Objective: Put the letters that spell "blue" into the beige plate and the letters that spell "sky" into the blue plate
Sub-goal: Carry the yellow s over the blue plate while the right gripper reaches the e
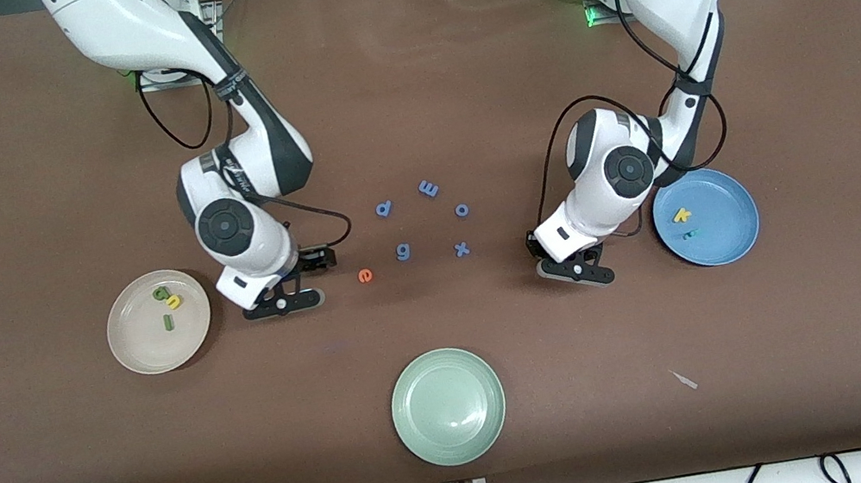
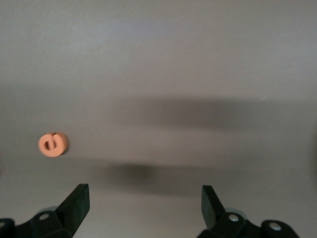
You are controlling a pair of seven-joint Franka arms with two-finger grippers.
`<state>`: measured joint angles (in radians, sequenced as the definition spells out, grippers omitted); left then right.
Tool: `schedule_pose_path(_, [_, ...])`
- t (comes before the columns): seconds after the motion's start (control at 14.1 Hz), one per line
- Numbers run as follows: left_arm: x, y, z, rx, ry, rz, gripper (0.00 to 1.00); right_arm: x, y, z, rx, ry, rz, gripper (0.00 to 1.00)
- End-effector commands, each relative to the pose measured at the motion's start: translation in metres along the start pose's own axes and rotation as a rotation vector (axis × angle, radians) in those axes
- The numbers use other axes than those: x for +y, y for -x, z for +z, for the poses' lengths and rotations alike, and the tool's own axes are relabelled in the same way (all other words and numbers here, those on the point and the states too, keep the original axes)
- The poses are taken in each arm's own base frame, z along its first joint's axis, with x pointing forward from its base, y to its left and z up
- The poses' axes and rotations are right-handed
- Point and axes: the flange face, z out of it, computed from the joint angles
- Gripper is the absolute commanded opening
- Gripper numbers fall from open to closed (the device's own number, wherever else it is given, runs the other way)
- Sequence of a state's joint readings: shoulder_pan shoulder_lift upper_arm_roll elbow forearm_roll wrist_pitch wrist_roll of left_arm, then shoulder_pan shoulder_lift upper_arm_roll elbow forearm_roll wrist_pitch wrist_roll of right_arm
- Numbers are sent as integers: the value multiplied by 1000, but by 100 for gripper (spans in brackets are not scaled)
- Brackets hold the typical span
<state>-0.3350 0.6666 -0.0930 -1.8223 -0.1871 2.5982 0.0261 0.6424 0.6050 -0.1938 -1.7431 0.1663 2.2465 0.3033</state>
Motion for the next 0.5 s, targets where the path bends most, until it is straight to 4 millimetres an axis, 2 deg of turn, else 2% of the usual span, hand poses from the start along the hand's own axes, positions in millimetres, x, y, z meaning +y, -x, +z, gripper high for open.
schedule_pose_path(0.0, [-43, 3, -63, -38, -45, 33, 10, -34, 0, 18, 36, -23, 35, 100])
schedule_pose_path(0.07, [-70, 9, -88, -68, -46, 45, 10, -42, 1, 23, 54, -27, 52, 100])
schedule_pose_path(0.21, [-122, 32, -127, -101, -44, 95, 10, -61, 1, 26, 60, -44, 44, 100])
schedule_pose_path(0.28, [-153, 48, -138, -108, -44, 115, 10, -67, 2, 29, 58, -49, 39, 100])
schedule_pose_path(0.43, [-213, 83, -148, -125, -39, 156, 9, -74, 1, 33, 70, -57, 42, 100])
